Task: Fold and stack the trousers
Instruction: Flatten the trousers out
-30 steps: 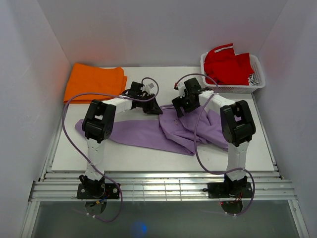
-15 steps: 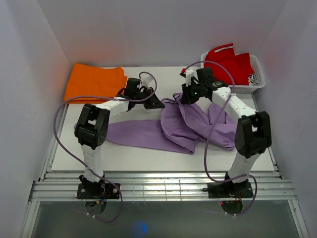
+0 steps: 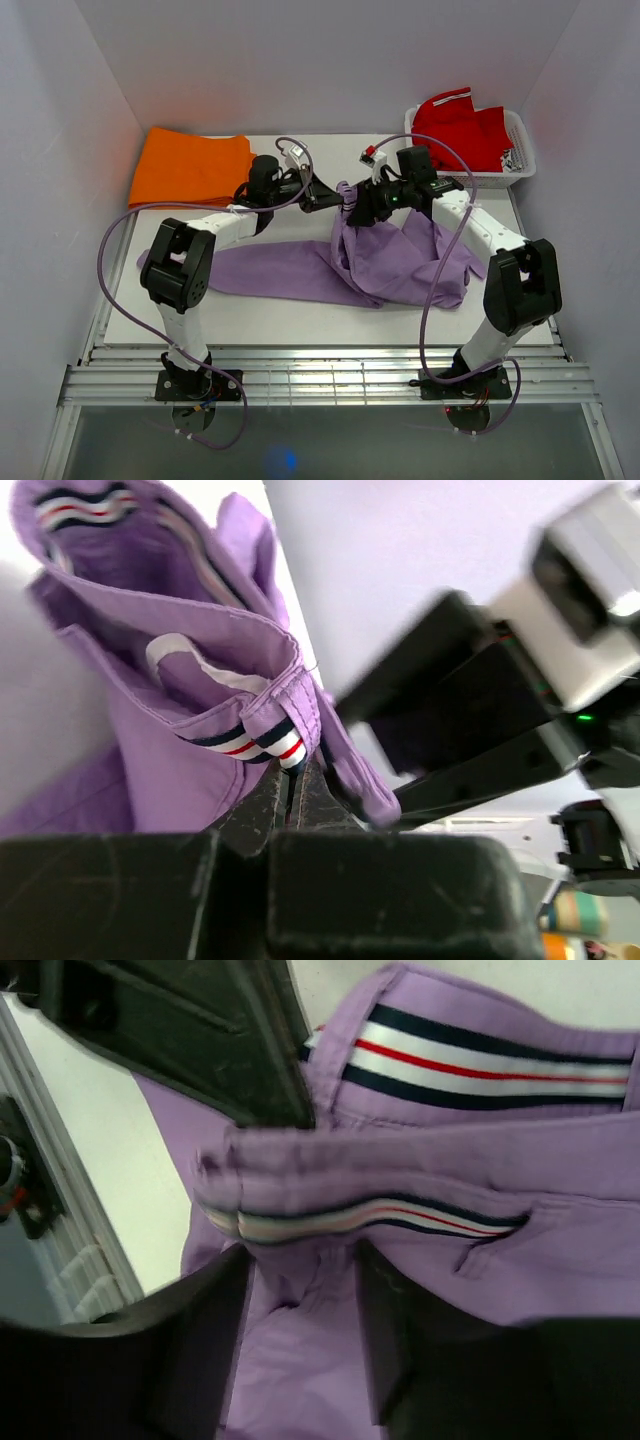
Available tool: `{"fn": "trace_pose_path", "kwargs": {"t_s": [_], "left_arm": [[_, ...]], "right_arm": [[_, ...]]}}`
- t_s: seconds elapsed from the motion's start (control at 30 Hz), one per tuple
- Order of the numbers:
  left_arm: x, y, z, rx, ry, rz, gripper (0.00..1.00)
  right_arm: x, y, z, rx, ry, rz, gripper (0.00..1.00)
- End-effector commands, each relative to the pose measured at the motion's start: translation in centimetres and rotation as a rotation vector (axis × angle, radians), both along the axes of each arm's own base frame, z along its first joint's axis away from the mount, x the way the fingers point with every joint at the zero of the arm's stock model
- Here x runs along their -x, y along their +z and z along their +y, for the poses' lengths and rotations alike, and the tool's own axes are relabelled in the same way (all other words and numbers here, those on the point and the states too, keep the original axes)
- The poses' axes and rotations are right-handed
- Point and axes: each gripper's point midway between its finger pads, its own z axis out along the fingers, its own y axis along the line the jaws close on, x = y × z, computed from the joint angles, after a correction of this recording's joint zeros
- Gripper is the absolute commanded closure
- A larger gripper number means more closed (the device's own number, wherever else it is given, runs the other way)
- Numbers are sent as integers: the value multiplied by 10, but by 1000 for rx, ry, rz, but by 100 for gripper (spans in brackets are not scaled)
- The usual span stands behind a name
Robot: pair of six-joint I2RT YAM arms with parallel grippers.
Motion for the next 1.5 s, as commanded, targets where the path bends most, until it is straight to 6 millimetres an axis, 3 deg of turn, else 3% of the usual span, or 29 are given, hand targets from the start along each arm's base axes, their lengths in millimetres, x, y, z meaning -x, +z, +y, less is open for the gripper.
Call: {"fn": "trace_pose_path", "kwargs": {"t_s": [0.0, 0.1, 0.13, 0.2, 0.3, 0.37, 0.5, 0.57, 0.63, 0.67, 0.73, 0.77, 0.8, 0.83, 0.87, 0.9, 0.93, 0.97, 1.03, 1.07, 1.1, 1.2, 1.23, 1.27, 1.33, 1.47], "left_arm": [[14, 47, -11, 132, -45, -59, 100], [14, 51, -15, 163, -32, -46, 100], [13, 52, -16, 174, -21, -41, 100], [13, 52, -19, 177, -9, -34, 100], [11, 53, -23, 182, 8, -35, 100], [9, 54, -25, 187, 9, -39, 100], [8, 54, -27, 184, 25, -51, 100], [7, 52, -27, 180, 30, -52, 100], [8, 51, -27, 178, 27, -51, 100], [9, 53, -28, 181, 22, -55, 100], [15, 58, -33, 189, -5, -78, 100], [17, 62, -33, 195, -14, -90, 100], [19, 72, -33, 207, -22, -112, 99], [20, 77, -31, 207, -30, -135, 91], [19, 84, -27, 208, -28, -158, 76], [13, 94, -14, 200, -6, -173, 57], [8, 100, -4, 188, 15, -205, 52], [-8, 106, 21, 176, 74, -231, 48], [-12, 129, 51, 152, 120, -295, 38], [-25, 135, 79, 117, 177, -361, 36], [-20, 146, 95, 94, 205, -384, 34], [-21, 151, 142, 8, 257, -494, 21], [-13, 161, 153, -18, 268, -545, 19], [-9, 163, 166, -74, 260, -637, 17], [7, 162, 172, -148, 245, -703, 16], [78, 152, 164, -237, 157, -924, 16]], "right_arm": [[-6, 20, 9, -57, -8, -46, 28], [-5, 20, 14, -72, -27, -18, 4], [-3, 19, 15, -78, -27, -4, 1], [4, 21, 23, -104, -25, 38, 10], [15, 22, 34, -130, -1, 68, 10], [12, 14, 34, -101, -31, 67, 10], [10, 5, 37, -92, -54, 108, 7], [14, 10, 40, -119, -24, 121, 7], [15, 16, 42, -141, -17, 119, 0], [13, 18, 42, -142, -25, 109, 18], [1, 15, 37, -109, -84, 82, 45], [-6, 16, 32, -99, -113, 69, 76], [-10, 19, 28, -96, -128, 60, 90], [-14, 23, 24, -95, -133, 46, 92], [-20, 28, 14, -99, -155, 39, 92], [-24, 39, 8, -111, -166, 24, 92], [-24, 58, 2, -142, -165, -9, 92], [-31, 72, -10, -159, -189, -41, 92], [-30, 126, -15, -217, -166, -157, 92], [-30, 146, -18, -228, -155, -220, 92], [-26, 186, -19, -271, -145, -327, 92], [-8, 248, -15, -367, -91, -472, 92], [-6, 279, -16, -395, -106, -550, 92], [-4, 295, -14, -407, -118, -588, 92], [-10, 335, -22, -424, -214, -685, 92], [-11, 392, -24, -505, -327, -830, 92]]}}
